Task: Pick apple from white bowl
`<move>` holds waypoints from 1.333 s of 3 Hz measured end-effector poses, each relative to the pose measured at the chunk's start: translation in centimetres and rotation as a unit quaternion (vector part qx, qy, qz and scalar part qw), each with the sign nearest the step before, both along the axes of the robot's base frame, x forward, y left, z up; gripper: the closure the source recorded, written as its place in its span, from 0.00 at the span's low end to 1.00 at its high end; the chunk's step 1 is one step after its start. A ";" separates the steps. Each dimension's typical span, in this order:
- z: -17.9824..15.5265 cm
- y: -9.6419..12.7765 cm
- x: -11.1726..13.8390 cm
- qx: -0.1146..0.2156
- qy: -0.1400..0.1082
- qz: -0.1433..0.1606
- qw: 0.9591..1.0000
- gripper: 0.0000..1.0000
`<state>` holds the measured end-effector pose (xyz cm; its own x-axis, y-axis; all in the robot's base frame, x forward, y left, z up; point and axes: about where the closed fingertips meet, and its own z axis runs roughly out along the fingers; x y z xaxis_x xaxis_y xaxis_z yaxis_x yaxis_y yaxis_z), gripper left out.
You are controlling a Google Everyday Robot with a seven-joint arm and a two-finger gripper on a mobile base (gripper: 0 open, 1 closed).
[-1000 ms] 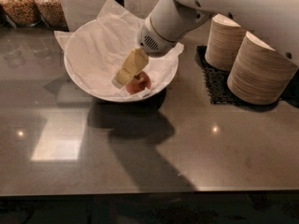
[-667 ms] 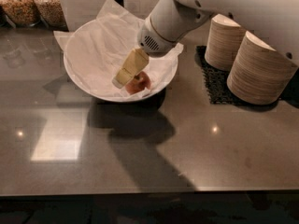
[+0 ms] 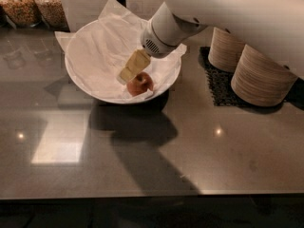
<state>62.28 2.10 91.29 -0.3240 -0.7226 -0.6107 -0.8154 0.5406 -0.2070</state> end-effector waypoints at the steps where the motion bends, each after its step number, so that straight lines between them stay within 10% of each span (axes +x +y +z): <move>1: 0.5 -0.4 1.1 -0.007 -0.024 -0.005 1.000 0.00; 4: -5.3 -0.3 0.1 -0.020 0.001 -0.002 1.000 0.00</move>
Offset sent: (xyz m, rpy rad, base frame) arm -0.0064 -0.0035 -0.0306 -0.0337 -0.0187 0.0224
